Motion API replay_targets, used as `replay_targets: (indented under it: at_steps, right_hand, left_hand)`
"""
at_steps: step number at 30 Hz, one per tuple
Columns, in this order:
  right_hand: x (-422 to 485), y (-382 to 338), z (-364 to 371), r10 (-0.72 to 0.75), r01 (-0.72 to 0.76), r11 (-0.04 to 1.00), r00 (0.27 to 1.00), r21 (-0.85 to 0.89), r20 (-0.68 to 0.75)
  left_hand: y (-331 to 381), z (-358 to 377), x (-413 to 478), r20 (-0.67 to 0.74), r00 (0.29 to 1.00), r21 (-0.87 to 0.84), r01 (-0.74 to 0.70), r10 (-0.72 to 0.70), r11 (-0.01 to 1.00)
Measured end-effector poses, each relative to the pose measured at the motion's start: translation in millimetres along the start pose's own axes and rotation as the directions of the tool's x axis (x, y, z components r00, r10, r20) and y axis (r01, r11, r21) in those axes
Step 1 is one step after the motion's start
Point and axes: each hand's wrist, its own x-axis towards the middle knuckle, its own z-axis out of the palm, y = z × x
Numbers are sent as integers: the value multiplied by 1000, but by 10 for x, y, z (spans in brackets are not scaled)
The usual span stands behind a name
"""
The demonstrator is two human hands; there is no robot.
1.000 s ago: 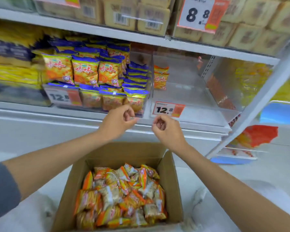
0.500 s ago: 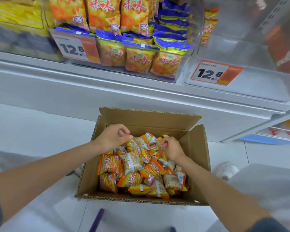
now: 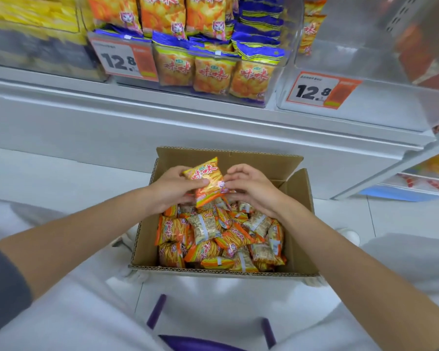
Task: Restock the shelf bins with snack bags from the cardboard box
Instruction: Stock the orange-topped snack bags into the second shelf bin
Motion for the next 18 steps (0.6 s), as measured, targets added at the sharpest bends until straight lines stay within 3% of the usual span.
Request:
replay_targets:
  at_steps: [2,4,8,10,14,16,18]
  right_hand:
    - [58,148,-11,-13,4,992,998,-126,-68]
    - [150,401,-35,-26,-16,928,994,-373,-106]
    - [372,993,-32,27,34,669,997,-743,71]
    - [458,1231,-10,42,123,543,984,-831,173]
    - [502,1505,0,75,258,157,959,-953,272]
    - [506,1498,-8,-19,295,104,955,-950,295]
    - [505,1423,-20,-90,302,156,952,-940,291]
  left_hand:
    - [-66,-128,32,-97,990,208,-77,99,975]
    - [-138,-243,46,-145,977,367,-93,156,925]
    - [-243,-279,61,-92,977,471,-125,190,873]
    - [-275,-271,73,-85,977,478,-132,195,869]
    - [-302,-293,73,-111,975,482,-117,193,868]
    - [-312,-304,70,-118,974,504,-109,194,857]
    - [-317,-308,67,-118,973,517,-108,196,849]
